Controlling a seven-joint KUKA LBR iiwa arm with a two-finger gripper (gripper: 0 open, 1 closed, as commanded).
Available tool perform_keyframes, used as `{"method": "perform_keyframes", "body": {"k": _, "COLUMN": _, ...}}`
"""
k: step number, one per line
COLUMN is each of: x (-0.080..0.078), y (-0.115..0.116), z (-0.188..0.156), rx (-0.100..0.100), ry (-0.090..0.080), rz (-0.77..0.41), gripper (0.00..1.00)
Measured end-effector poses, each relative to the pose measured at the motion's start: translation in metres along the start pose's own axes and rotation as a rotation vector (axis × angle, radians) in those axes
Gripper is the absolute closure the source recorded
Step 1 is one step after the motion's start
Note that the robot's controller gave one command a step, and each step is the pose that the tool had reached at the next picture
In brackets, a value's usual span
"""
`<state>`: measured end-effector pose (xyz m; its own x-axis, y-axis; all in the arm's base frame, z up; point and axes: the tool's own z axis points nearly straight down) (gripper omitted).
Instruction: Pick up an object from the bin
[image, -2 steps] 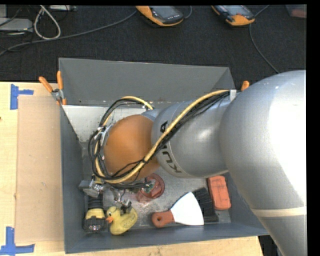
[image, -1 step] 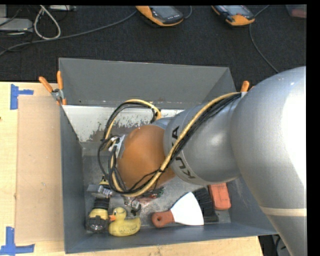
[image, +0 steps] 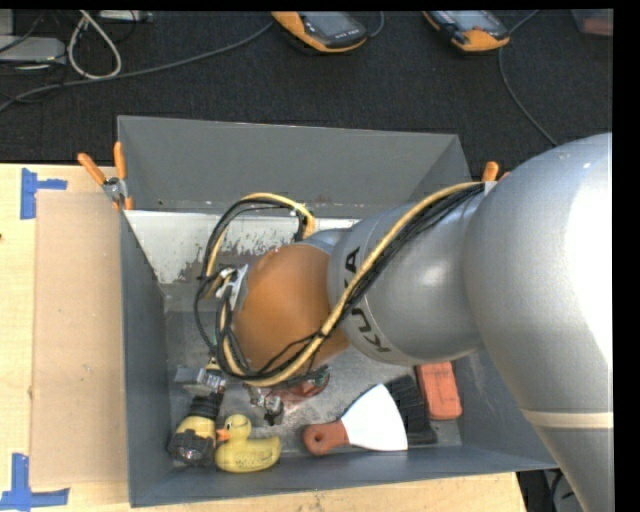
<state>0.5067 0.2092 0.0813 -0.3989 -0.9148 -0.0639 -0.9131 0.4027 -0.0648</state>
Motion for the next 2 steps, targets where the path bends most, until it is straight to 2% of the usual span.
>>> {"method": "perform_keyframes", "body": {"k": 1, "x": 0.002, "y": 0.002, "z": 0.002, "rx": -0.005, "ry": -0.005, "rz": -0.002, "gripper": 0.00}}
{"method": "perform_keyframes", "body": {"k": 2, "x": 0.040, "y": -0.020, "z": -0.069, "rx": -0.018, "ry": 0.006, "rz": 0.010, "gripper": 0.00}}
